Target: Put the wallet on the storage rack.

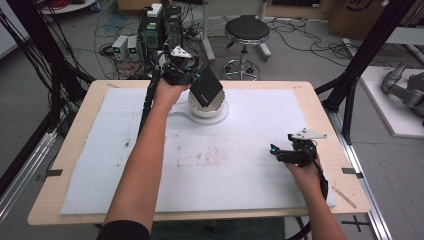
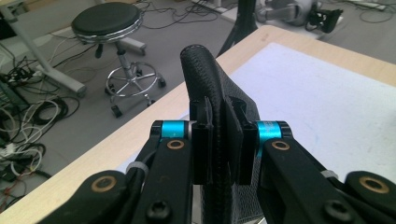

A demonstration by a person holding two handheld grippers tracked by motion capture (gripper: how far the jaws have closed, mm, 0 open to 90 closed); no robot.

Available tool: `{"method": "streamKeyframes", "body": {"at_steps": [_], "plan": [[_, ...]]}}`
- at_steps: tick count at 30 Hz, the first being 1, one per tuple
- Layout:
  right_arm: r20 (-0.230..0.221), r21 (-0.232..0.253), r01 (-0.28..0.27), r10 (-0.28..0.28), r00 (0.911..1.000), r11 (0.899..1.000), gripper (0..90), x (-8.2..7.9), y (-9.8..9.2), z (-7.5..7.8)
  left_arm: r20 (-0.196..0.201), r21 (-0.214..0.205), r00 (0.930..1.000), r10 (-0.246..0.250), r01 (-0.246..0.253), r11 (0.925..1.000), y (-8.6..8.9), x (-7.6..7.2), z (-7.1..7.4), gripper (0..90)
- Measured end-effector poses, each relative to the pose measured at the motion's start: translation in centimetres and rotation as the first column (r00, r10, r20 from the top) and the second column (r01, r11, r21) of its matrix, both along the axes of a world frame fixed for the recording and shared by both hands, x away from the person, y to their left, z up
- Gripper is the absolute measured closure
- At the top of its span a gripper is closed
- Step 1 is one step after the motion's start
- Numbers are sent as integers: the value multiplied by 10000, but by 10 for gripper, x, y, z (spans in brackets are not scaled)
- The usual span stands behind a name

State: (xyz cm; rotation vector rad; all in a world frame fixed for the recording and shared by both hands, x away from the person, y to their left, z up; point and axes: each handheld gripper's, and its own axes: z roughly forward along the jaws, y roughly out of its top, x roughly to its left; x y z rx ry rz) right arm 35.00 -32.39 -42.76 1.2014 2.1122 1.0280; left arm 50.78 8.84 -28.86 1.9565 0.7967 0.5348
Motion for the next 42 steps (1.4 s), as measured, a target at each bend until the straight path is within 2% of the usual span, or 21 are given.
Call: {"method": "streamKeyframes", "body": {"at_steps": [14,16,21,25,28,29,33,36,42], "plan": [[42,34,60,-60,10000,10000,188,-2,-3,0,133,308,9990,432,-435,9986,-2,4,-17,810],[32,25,57,-57,10000,10000,188,-1,-2,0,257,718,9983,518,-535,9960,-5,3,-19,809],[28,26,65,-65,10000,10000,188,-1,-2,0,238,1034,9987,451,-473,9935,-10,4,-28,807],[54,25,34,-35,10000,10000,188,-1,-2,0,40,1124,9995,307,-310,9932,-17,3,-38,804],[14,-1,25,-25,10000,10000,188,-1,-1,0,141,871,9989,449,-460,9951,-19,2,-43,794],[23,-14,10,-10,10000,10000,188,-1,-1,0,147,899,9985,532,-543,9945,-19,2,-44,774],[17,-2,10,-10,10000,10000,188,-1,-1,0,120,1004,9962,862,-870,9911,-16,3,-43,567],[3,17,26,-26,10000,10000,188,-1,-1,0,36,787,9957,929,-929,9926,-13,2,-41,454],[-1,-30,2,-2,10000,10000,188,-1,0,-1,149,494,9983,561,-568,9972,-8,-8,-30,354]]}}
